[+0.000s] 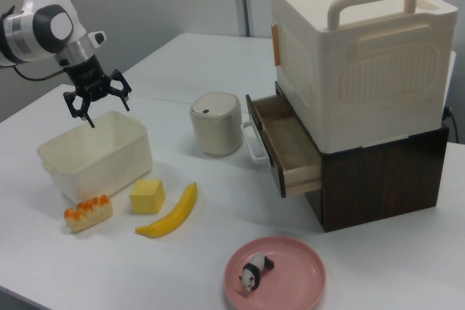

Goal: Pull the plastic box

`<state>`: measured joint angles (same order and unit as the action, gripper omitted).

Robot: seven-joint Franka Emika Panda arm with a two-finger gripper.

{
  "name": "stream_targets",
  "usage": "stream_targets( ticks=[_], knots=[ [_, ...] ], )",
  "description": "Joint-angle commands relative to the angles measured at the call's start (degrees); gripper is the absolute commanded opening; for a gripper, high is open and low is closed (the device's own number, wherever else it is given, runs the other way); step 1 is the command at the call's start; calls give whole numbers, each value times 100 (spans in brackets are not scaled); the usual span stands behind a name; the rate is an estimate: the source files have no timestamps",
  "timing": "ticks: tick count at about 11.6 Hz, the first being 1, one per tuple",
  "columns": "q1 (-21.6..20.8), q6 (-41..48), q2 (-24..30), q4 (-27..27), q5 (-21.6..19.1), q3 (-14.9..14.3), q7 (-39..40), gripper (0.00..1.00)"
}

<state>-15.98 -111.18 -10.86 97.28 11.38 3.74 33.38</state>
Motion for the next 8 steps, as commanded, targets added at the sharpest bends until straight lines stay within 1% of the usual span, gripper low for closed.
stream_targets(
  ticks=[1,3,5,6,7,8],
  knots=[
    [-10,34,321,143,-4,-119,-935,100],
    [104,358,409,134,-13,-119,-1315,100],
    [113,588,497,134,-48,-128,-1973,100],
    [104,589,497,134,-248,-180,-2324,100],
    [113,589,532,134,-363,-276,-2841,100],
    [104,589,576,125,-364,-355,-3429,100]
  ],
)
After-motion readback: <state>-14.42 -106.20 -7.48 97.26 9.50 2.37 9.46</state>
